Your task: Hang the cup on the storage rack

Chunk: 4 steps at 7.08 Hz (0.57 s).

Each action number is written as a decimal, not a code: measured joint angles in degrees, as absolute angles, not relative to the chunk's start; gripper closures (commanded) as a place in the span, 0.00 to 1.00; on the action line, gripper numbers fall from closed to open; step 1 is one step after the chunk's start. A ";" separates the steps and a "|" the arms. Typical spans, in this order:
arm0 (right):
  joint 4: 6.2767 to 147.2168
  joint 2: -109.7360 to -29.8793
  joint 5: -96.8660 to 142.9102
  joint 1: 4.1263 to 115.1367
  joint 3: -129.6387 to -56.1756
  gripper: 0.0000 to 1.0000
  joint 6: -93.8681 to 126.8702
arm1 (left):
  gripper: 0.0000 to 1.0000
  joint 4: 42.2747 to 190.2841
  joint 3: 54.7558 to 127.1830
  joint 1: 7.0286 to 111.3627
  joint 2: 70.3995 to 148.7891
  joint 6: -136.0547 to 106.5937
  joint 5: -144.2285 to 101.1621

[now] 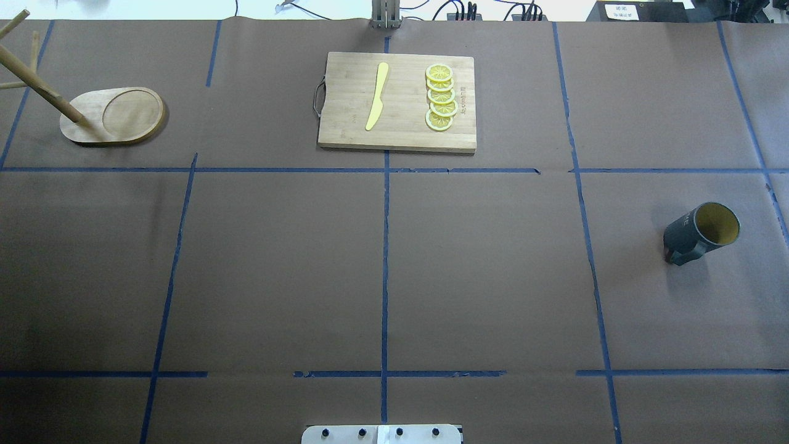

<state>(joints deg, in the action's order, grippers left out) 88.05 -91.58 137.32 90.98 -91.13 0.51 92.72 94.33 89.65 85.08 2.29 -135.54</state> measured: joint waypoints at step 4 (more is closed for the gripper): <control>88.00 -89.81 136.87 90.37 -91.28 0.00 0.33 | 0.00 92.73 94.62 89.66 85.08 2.30 -135.48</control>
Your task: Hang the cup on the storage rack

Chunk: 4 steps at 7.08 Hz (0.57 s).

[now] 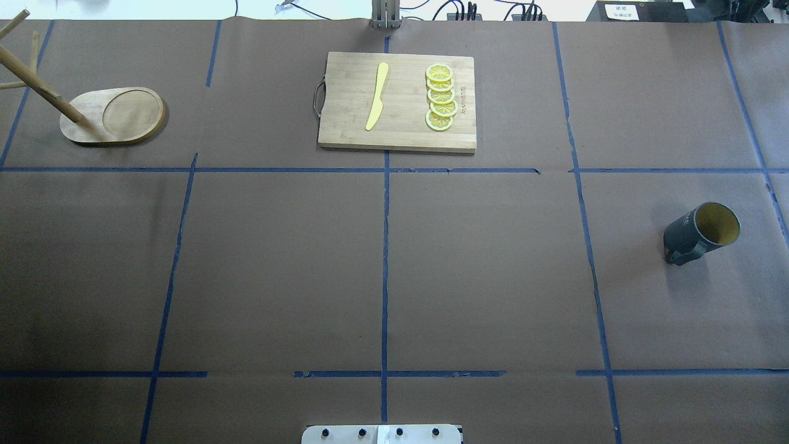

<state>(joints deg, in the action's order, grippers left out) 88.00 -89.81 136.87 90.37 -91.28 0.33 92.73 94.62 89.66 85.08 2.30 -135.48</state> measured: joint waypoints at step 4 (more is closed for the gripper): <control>88.01 -88.72 137.03 89.35 -92.43 0.00 3.82 | 0.00 92.70 94.62 89.65 85.56 2.35 -135.28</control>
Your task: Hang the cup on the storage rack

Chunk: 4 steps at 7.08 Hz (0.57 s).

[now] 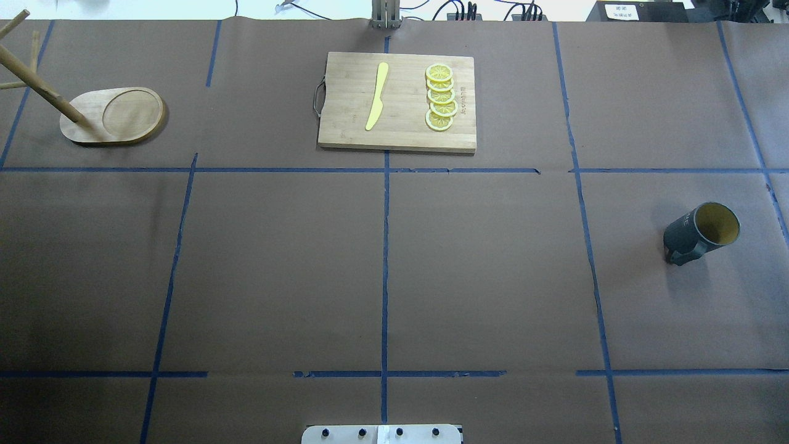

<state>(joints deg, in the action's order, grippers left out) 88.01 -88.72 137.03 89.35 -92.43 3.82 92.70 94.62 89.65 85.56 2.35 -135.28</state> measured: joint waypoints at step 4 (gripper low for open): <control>80.35 -94.50 135.78 78.15 -104.94 0.00 28.18 | 0.00 92.72 94.69 89.66 85.77 2.23 -135.27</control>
<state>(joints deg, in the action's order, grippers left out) 80.35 -94.50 135.78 78.15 -104.94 28.18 92.72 94.69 89.66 85.77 2.23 -135.27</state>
